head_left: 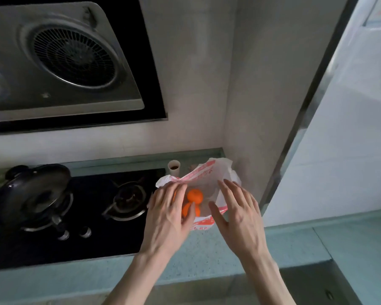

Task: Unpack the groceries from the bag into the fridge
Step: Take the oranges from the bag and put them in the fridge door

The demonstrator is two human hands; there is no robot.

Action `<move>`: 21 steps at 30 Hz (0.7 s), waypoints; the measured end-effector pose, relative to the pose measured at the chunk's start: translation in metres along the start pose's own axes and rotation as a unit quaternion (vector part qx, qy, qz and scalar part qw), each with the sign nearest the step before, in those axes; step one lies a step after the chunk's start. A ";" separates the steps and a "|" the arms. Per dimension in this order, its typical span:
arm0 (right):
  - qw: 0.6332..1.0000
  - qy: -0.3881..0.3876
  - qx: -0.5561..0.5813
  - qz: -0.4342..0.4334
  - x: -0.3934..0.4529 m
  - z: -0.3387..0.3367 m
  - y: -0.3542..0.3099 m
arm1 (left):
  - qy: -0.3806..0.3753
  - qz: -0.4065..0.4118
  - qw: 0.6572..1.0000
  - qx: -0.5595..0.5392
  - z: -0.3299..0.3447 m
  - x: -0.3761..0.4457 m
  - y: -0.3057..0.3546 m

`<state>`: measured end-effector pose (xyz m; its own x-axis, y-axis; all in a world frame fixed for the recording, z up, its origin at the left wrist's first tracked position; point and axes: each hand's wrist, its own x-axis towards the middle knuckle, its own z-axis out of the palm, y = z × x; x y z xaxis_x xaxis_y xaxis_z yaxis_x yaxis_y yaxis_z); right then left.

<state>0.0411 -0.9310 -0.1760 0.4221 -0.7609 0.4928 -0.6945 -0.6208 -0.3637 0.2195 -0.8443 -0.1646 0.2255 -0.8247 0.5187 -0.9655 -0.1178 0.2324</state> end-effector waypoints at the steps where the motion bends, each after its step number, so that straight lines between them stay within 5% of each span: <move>1: 1.000 -0.003 0.006 -0.008 0.005 0.004 0.001 | -0.006 -0.005 1.000 0.004 0.002 0.003 -0.003; 21: 0.995 -0.087 -0.027 -0.038 0.063 0.083 0.018 | -0.099 -0.012 0.995 -0.009 0.061 0.041 -0.035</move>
<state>0.1032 -1.0061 -0.2168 0.5657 -0.7358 0.3722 -0.6843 -0.6708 -0.2859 0.2550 -0.9072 -0.2016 0.2159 -0.9151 0.3405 -0.9573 -0.1296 0.2585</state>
